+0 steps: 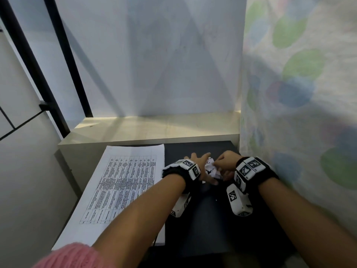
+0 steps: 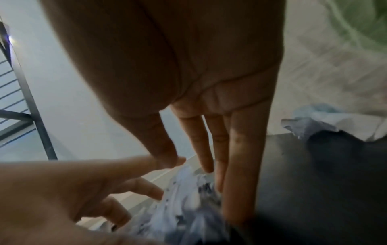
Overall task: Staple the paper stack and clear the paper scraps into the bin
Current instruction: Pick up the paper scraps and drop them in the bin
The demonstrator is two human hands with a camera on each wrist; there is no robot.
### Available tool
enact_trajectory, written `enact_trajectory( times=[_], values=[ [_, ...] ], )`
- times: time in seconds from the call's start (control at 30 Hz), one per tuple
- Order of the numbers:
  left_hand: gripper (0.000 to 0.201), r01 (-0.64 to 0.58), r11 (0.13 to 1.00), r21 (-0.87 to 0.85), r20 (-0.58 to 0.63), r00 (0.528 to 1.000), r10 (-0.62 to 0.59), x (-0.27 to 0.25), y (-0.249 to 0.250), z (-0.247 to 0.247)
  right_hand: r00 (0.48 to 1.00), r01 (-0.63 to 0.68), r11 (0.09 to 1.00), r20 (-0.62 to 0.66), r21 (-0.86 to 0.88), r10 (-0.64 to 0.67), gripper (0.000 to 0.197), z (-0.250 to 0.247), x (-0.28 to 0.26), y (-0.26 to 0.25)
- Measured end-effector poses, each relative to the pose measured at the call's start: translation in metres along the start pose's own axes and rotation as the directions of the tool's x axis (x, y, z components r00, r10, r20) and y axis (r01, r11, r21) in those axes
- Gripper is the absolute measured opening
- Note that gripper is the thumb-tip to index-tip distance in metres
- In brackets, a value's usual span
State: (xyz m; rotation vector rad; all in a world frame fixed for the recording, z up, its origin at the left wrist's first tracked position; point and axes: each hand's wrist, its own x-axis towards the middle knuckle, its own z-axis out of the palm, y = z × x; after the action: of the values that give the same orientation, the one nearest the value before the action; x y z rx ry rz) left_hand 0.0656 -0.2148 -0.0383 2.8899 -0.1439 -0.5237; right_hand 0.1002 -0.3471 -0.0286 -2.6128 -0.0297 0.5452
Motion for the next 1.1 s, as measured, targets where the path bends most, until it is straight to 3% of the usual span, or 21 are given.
enact_trajectory(
  times=[0.07, 0.2, 0.4, 0.53, 0.73, 0.87, 0.93, 1.03, 1.1],
  values=[
    [0.106, 0.005, 1.000, 0.001, 0.019, 1.000, -0.005, 0.001, 0.002, -0.002, 0.994, 0.010, 1.000, -0.104, -0.016, -0.012, 0.022, -0.007, -0.001, 0.005],
    [0.105, 0.025, 1.000, 0.018, 0.023, 0.999, -0.026, 0.004, 0.007, -0.002, 0.966, -0.094, 0.970, -0.255, -0.223, 0.035, 0.029, -0.020, -0.006, 0.020],
    [0.084, 0.027, 0.998, 0.059, -0.002, 1.000, -0.027, 0.009, 0.015, 0.005, 0.980, -0.159, 0.955, -0.160, -0.249, 0.122, 0.036, -0.016, -0.001, 0.027],
    [0.063, -0.030, 0.999, 0.023, -0.019, 0.999, 0.031, 0.015, 0.008, 0.010, 0.981, -0.131, 0.967, -0.171, -0.217, 0.094, 0.030, -0.010, 0.005, 0.028],
    [0.055, -0.021, 0.996, 0.082, 0.016, 1.000, 0.020, 0.019, -0.007, 0.015, 0.992, -0.092, 0.973, -0.107, -0.214, 0.070, 0.025, 0.000, -0.003, 0.013],
    [0.044, 0.006, 1.000, 0.019, -0.031, 1.000, -0.005, 0.022, -0.018, 0.011, 0.975, -0.053, 0.995, -0.222, -0.085, 0.033, 0.026, -0.010, -0.006, 0.002],
    [0.041, 0.012, 1.000, 0.007, -0.065, 0.998, -0.012, 0.028, -0.024, 0.006, 0.961, -0.054, 0.993, -0.275, -0.109, 0.022, 0.031, -0.014, -0.002, -0.002],
    [0.037, 0.015, 1.000, -0.002, -0.097, 0.995, -0.015, 0.038, -0.030, -0.002, 0.975, -0.105, 0.978, -0.212, -0.182, 0.065, 0.036, -0.010, 0.007, -0.003],
    [0.035, 0.007, 1.000, -0.005, -0.105, 0.994, -0.007, 0.045, -0.031, -0.006, 0.983, -0.116, 0.968, -0.166, -0.224, 0.080, 0.028, -0.004, 0.014, -0.001]
  ],
)
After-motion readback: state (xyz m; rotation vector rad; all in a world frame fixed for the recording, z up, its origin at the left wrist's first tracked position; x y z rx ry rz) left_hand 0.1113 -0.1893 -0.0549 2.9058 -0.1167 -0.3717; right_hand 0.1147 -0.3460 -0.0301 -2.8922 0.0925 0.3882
